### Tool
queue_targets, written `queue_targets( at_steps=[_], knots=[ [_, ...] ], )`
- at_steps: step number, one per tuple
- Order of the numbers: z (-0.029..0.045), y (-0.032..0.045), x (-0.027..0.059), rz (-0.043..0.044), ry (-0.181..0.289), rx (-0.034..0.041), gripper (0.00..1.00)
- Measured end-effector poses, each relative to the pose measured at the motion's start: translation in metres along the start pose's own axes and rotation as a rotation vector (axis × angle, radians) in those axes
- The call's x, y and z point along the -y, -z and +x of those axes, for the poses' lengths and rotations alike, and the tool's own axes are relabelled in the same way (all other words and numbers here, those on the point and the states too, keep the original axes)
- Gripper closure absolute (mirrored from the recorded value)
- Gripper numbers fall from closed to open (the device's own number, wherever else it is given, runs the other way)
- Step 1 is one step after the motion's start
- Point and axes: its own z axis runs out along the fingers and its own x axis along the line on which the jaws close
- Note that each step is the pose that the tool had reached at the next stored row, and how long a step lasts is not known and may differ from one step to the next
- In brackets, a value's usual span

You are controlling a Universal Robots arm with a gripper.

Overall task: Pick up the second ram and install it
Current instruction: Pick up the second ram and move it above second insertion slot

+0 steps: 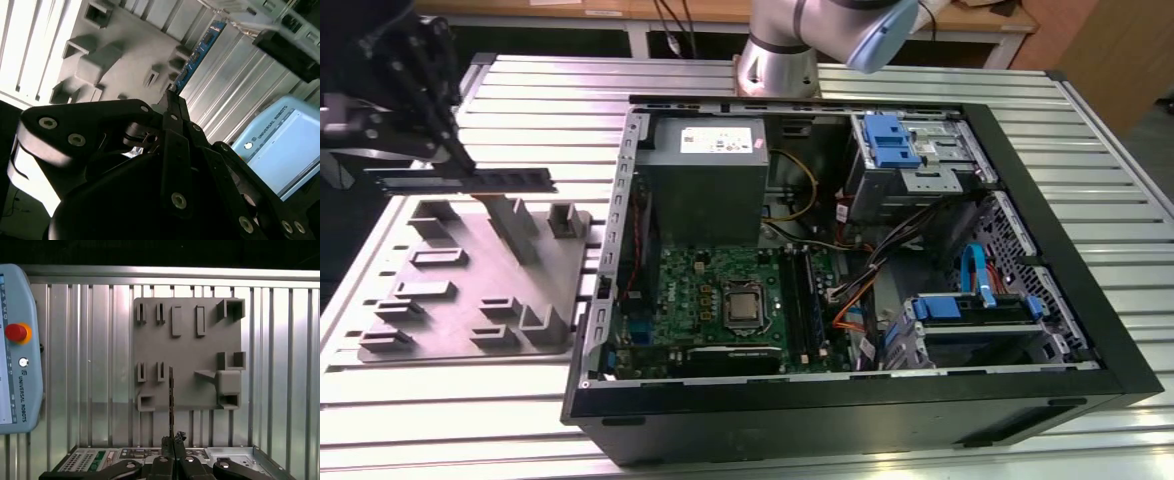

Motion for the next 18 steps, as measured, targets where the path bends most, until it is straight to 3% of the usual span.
queue_targets(
  at_steps=[18],
  knots=[
    [-0.0004,-0.0041,0.082,-0.001,0.0,0.0026,0.89]
  ],
)
